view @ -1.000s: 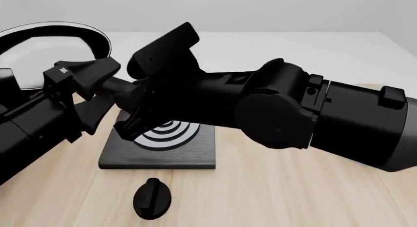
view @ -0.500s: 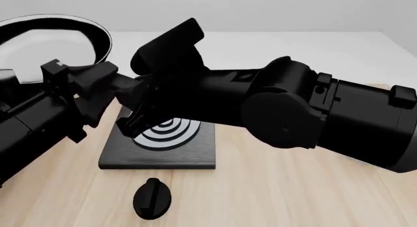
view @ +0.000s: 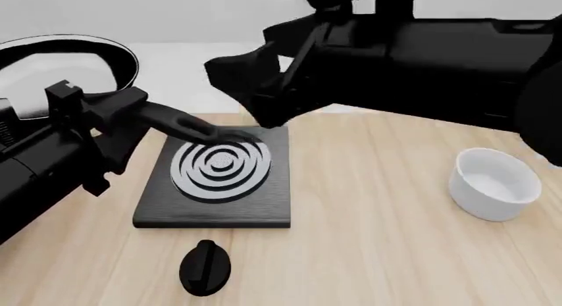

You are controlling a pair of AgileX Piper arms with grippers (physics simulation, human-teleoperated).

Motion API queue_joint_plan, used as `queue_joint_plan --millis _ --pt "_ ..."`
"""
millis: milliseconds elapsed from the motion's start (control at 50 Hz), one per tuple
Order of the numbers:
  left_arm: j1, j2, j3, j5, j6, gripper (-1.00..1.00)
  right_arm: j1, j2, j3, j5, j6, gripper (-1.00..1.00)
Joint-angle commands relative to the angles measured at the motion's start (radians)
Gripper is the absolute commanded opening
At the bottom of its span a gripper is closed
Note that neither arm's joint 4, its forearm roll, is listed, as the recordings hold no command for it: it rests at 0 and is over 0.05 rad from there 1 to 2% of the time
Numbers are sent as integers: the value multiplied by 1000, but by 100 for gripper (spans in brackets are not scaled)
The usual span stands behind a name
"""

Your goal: Put the frying pan on the cabinet shelf.

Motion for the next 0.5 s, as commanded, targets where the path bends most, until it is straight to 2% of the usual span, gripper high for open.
queue_joint_plan --millis 20,100,220,300,360,500 --pt "32 -28 -19 2 9 -100 -166 -263 5 116 -14 100" --pt "48 -39 -27 19 22 -100 -244 -351 26 161 -52 100" --pt "87 -52 -13 4 -2 -100 -345 -480 147 183 -19 100" --pt "109 -56 -19 7 -14 -100 -351 -510 216 177 -14 100" --pt "126 -49 -12 -8 -23 -100 -357 -521 212 179 4 100" --pt "161 -35 -63 17 -10 -100 -341 -519 204 176 19 100"
